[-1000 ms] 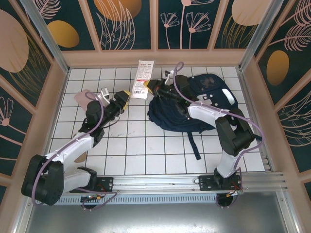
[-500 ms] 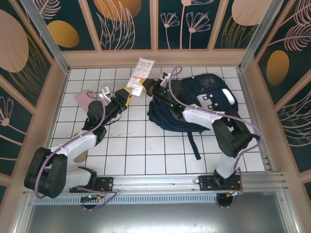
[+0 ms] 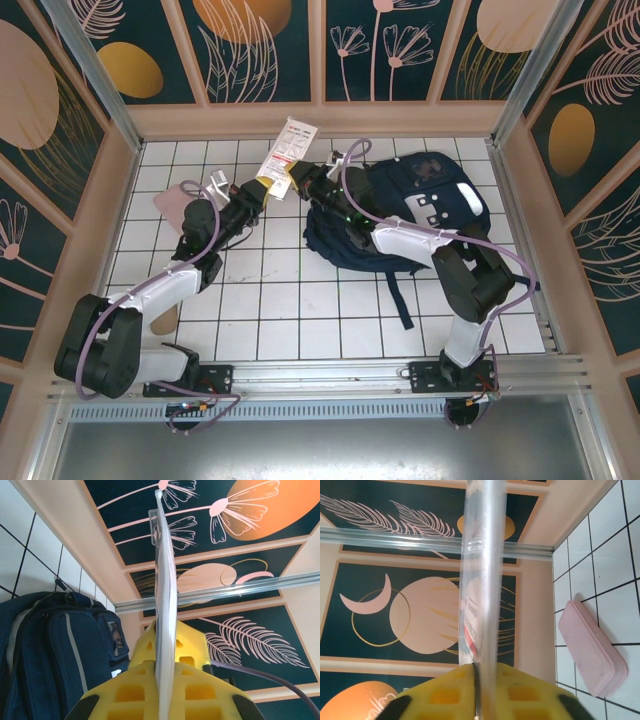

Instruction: Pack books, pencil case, and school supplies into a backpack

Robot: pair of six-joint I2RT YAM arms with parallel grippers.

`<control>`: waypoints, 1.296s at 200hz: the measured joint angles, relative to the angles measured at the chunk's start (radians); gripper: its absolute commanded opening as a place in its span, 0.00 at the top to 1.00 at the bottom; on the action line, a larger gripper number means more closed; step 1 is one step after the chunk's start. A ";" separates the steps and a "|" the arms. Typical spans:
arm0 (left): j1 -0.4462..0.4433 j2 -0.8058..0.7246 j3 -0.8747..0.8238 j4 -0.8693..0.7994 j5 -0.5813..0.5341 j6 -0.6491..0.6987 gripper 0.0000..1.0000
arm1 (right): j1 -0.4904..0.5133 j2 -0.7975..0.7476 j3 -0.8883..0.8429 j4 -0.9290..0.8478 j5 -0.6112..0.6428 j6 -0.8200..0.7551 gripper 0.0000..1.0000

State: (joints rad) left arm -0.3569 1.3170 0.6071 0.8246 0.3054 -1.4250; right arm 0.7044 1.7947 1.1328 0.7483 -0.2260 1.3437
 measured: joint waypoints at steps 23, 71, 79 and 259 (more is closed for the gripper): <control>0.000 -0.005 0.014 -0.055 -0.003 0.026 1.00 | -0.014 -0.017 0.030 -0.157 -0.015 -0.106 0.53; -0.002 -0.070 0.062 -0.218 -0.028 0.127 1.00 | -0.075 -0.153 0.068 -0.597 0.060 -0.418 0.46; -0.002 -0.081 0.072 -0.238 -0.034 0.143 1.00 | -0.090 -0.166 0.082 -0.668 0.085 -0.475 0.48; -0.001 -0.272 0.098 -0.614 -0.082 0.352 1.00 | -0.032 0.108 0.296 -1.296 0.532 -1.178 1.00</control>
State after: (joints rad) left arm -0.3580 1.0454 0.7048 0.2108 0.2234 -1.0733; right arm 0.6724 1.9030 1.4288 -0.5476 0.3058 0.1658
